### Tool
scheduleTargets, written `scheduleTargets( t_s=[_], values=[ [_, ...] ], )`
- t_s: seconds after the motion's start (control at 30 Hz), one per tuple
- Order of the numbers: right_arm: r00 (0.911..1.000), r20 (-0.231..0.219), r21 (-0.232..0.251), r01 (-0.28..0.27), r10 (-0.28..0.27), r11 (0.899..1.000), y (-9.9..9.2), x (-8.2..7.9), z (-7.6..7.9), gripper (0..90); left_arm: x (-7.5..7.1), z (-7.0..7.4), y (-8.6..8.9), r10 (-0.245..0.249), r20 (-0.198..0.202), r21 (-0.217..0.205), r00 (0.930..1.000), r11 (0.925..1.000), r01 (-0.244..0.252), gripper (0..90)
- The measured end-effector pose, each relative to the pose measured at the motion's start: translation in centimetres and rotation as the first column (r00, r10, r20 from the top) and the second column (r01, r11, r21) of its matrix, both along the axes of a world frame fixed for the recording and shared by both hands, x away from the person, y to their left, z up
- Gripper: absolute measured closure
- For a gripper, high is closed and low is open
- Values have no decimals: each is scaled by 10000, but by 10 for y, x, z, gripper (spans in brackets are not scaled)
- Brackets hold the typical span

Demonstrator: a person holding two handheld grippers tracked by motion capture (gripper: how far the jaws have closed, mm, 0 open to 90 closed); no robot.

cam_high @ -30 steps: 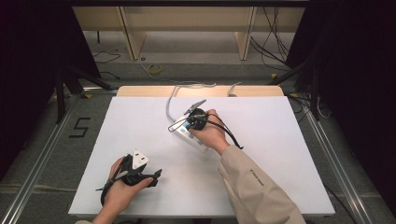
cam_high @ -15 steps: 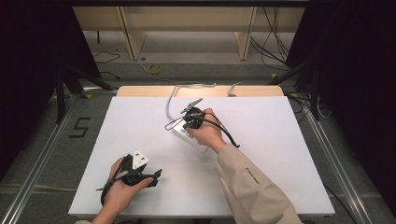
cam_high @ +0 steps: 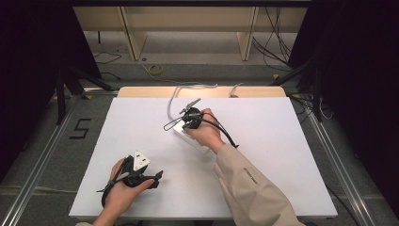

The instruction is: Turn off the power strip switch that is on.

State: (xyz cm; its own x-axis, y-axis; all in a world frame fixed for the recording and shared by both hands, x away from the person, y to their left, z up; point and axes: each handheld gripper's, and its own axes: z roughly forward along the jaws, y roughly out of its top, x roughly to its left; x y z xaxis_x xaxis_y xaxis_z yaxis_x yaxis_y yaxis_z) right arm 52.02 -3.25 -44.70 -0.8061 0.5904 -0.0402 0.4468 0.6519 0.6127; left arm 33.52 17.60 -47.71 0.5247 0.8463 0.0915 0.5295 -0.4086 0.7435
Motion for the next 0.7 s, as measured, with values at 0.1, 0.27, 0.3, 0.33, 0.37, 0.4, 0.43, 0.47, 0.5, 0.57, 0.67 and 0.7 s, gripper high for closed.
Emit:
scheduleTargets(
  t_s=[0.1, 0.27, 0.3, 0.33, 0.37, 0.4, 0.43, 0.47, 0.5, 0.57, 0.67, 0.7],
  values=[
    [10000, -13, 65, 0, 0, 10000, 1, 1, -2, 900, 0, 0, 0, 6, -2, -5, 10000, 10000, -6, 178],
    [10000, -35, 52, -73, 73, 10000, 4, 1, -3, 900, 0, 0, 0, 5, -9, -18, 10000, 10000, -5, 178],
    [10000, -76, 0, -47, 47, 10000, 5, 1, -3, 900, 0, 0, 0, 8, -6, -19, 10000, 10000, -8, 178],
    [10000, -59, -51, -52, 52, 10000, 6, 1, -3, 900, 0, 0, 0, 3, -6, -18, 10000, 10000, -3, 179],
    [9999, -103, -49, -19, 18, 10000, 6, 1, -4, 900, 0, 0, 0, 4, -6, -21, 10000, 10000, -4, 178],
    [10000, -40, -66, -71, 71, 10000, 6, 2, -5, 900, 0, 0, 0, 2, 4, -8, 10000, 10000, -2, 178],
    [10000, -64, -61, -69, 69, 10000, 6, 2, -5, 900, 0, 0, 0, 13, -11, -31, 10000, 10000, -13, 178],
    [10000, -86, -43, -13, 12, 10000, 6, 2, -5, 900, 0, 0, 1, 18, 2, -11, 10000, 10000, -18, 178],
    [10000, -83, -60, -17, 17, 10000, 6, 2, -5, 900, 0, 0, 1, 18, 1, -13, 10000, 10000, -18, 179],
    [9999, -159, -133, 10, -13, 9999, 7, 3, -4, 900, 0, 0, 0, 10, -13, -27, 10000, 10000, -10, 179],
    [9999, -140, -118, -4, 2, 9999, 8, 3, -4, 900, 0, 0, 0, 10, -8, -29, 10000, 10000, -10, 178],
    [9999, -139, -150, -26, 24, 9999, 8, 3, -4, 900, 0, 0, 0, 7, -6, -20, 10000, 10000, -7, 179]
  ],
)
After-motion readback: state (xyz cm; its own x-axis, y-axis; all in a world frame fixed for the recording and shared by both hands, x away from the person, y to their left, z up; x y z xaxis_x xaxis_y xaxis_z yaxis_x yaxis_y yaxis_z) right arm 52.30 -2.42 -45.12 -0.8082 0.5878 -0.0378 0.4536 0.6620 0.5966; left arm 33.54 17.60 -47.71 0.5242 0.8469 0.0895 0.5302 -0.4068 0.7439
